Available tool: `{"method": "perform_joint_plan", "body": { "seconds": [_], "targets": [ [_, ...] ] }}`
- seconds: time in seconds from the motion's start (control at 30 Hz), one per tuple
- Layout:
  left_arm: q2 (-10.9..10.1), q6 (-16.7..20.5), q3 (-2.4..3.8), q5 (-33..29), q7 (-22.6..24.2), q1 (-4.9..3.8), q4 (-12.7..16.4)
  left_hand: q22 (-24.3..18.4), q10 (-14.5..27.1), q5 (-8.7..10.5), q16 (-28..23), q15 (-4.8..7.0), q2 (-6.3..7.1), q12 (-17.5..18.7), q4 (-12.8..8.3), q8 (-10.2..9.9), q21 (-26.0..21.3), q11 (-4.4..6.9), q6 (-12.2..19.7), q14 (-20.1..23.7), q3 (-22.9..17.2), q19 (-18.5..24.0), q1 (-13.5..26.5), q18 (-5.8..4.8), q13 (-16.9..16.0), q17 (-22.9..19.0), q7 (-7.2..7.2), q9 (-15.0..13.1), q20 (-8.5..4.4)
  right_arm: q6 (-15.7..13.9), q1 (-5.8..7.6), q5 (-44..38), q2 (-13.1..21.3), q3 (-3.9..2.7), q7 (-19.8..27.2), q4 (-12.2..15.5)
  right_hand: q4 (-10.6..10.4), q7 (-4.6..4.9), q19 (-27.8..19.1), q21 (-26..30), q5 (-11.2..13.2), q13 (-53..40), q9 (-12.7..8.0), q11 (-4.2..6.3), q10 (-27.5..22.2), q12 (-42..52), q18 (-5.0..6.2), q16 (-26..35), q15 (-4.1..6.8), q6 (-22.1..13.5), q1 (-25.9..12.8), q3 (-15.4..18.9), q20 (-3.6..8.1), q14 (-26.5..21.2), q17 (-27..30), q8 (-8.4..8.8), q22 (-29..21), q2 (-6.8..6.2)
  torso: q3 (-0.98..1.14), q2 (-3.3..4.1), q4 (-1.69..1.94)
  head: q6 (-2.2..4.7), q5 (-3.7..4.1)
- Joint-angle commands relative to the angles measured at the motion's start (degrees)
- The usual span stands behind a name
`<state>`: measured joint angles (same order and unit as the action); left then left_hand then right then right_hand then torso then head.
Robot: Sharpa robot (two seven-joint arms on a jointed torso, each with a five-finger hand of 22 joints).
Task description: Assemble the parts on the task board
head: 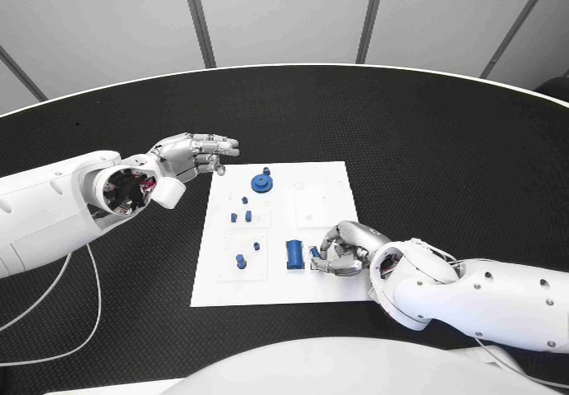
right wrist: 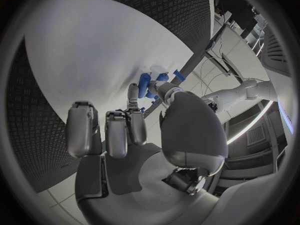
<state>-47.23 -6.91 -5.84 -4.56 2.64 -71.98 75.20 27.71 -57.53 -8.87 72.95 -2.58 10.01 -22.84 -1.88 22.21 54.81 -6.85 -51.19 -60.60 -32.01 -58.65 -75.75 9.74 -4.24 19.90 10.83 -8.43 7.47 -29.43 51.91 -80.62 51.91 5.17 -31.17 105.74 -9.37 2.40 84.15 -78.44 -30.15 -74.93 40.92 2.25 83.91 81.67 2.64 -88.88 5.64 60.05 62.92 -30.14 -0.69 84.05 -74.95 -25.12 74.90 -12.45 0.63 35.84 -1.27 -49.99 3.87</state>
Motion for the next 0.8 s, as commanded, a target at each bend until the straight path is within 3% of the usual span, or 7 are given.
{"method": "perform_joint_plan", "body": {
  "seconds": [0.03, 0.5, 0.8],
  "targets": [
    [0.02, -0.02, 0.00, 0.00, -0.05, 0.00, -0.02, -0.09, 0.37, -0.17, 0.31, -0.01, -0.51, 0.34, 0.18, -0.38, -0.40, -0.18, 0.10, 0.21, 0.06, -0.18, -0.03, 0.87, -0.02, -0.06, 0.06, 0.06, 0.13, 0.34, 0.01, 0.01, -0.05, -0.01, -0.12, -0.06, -0.57, -1.07, 3.84, -0.43, -0.43, -10.17, 0.19, 0.48, 3.42, 0.63, -0.57, -0.34, 0.44, 1.39, -0.85, 0.09, 0.51, 5.59, -13.17, -0.41, 12.34, 0.29, 0.05, -0.02, -0.01, -0.01, 0.12],
    [0.11, -0.11, 0.00, 0.00, -0.16, 0.00, -0.07, -0.09, 0.37, -0.17, 0.31, -0.01, -0.51, 0.34, 0.18, -0.38, -0.40, -0.18, 0.10, 0.21, 0.06, -0.18, -0.03, 0.87, -0.02, -0.06, 0.06, 0.06, 0.13, -0.35, 0.03, 0.01, -0.57, -0.04, 0.31, -0.02, -2.51, -1.53, 4.02, -1.33, 0.80, -11.01, 1.19, 0.91, 3.96, 1.88, -0.74, -0.63, 0.82, 1.87, -3.00, 1.01, 0.91, 5.73, -13.87, -1.79, 12.57, 0.64, 0.02, 0.03, 0.00, -0.01, 0.26],
    [0.10, -0.15, 0.00, 0.00, -0.19, 0.00, -0.09, -0.12, 0.38, -0.19, 0.32, -0.02, -0.59, 0.34, 0.30, -0.38, -0.44, -0.18, 0.10, 0.21, 0.07, -0.19, 0.01, 0.87, -0.03, -0.07, 0.05, 0.07, 0.14, -0.83, 0.03, 0.01, -0.72, -0.05, 0.46, -0.15, -4.18, -1.58, 4.03, -1.39, 4.03, -11.04, 1.60, 0.95, 3.99, 1.87, -0.75, -0.67, 0.88, 1.73, -4.33, 2.09, 1.02, 5.74, -13.96, -2.33, 12.58, 0.63, 0.02, -0.01, -0.02, -0.01, 0.28]
  ]
}}
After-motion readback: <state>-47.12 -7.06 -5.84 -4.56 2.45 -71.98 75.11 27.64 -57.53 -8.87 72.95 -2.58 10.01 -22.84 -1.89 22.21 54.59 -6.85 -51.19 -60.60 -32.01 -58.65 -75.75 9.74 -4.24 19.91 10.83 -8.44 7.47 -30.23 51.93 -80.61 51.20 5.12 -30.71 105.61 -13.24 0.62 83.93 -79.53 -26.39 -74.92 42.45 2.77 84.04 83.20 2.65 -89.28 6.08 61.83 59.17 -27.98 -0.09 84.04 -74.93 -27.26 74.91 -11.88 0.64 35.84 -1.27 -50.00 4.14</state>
